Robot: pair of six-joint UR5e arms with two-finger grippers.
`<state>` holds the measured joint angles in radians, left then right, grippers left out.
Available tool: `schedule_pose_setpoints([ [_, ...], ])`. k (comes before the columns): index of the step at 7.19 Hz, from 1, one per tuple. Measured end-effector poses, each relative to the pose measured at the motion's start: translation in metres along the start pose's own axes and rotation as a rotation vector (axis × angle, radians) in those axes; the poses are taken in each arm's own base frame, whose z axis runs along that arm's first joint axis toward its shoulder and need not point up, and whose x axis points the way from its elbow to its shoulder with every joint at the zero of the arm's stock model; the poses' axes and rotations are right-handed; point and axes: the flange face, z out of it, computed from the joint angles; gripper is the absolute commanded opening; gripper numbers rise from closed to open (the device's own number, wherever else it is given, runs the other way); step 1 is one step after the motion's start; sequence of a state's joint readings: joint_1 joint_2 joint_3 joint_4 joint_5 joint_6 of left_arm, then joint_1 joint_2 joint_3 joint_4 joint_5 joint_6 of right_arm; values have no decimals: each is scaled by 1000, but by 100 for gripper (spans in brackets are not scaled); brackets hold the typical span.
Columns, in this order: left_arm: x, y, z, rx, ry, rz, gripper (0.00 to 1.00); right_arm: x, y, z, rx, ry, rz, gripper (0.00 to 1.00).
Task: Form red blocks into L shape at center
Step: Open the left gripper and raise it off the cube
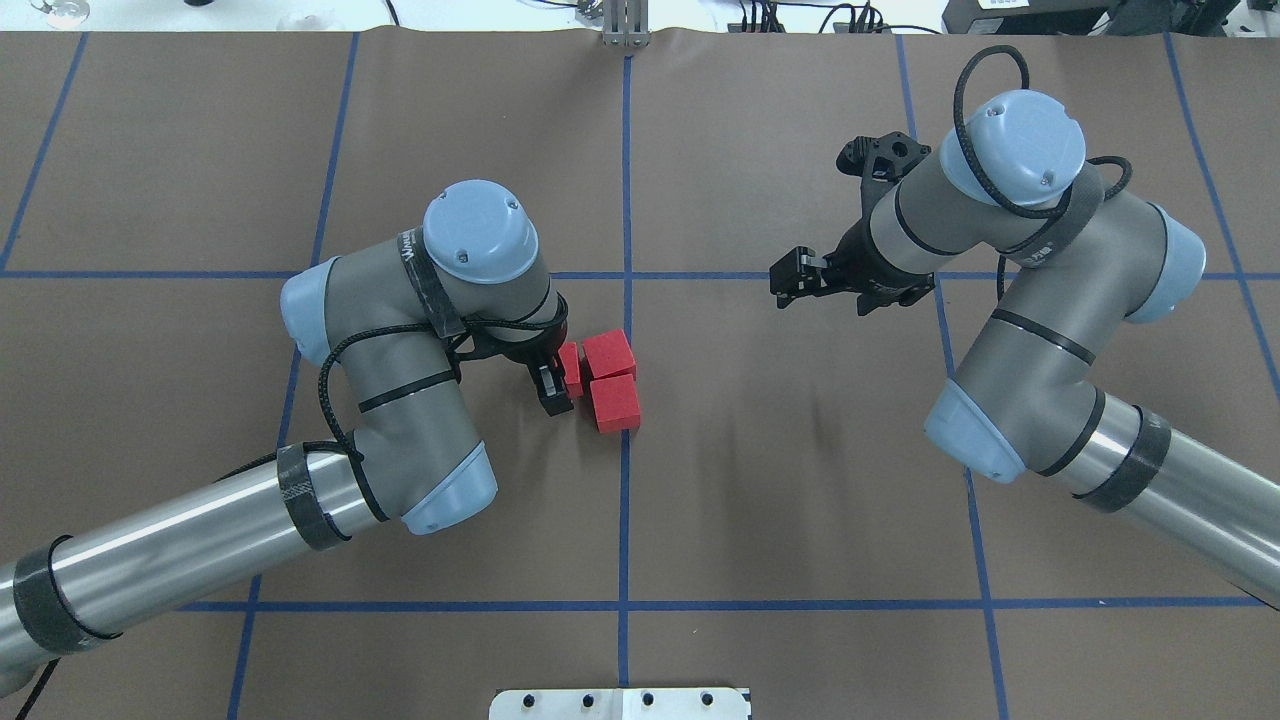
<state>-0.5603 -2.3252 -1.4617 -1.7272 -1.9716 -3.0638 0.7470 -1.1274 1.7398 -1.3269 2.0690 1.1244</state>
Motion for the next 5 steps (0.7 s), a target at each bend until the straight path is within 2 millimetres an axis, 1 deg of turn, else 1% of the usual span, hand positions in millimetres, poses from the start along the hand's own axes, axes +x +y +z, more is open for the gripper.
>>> schedule_pose_setpoints([
  [1, 1, 1, -7, -12, 0, 5, 100, -1, -1, 0, 4, 1, 1, 99],
  [3, 6, 1, -33, -43, -14, 41, 100, -2, -1, 2, 17, 10, 11, 99],
  [5, 6, -6, -41, -47, -22, 93, 100, -2, -1, 3, 22, 13, 15, 99],
])
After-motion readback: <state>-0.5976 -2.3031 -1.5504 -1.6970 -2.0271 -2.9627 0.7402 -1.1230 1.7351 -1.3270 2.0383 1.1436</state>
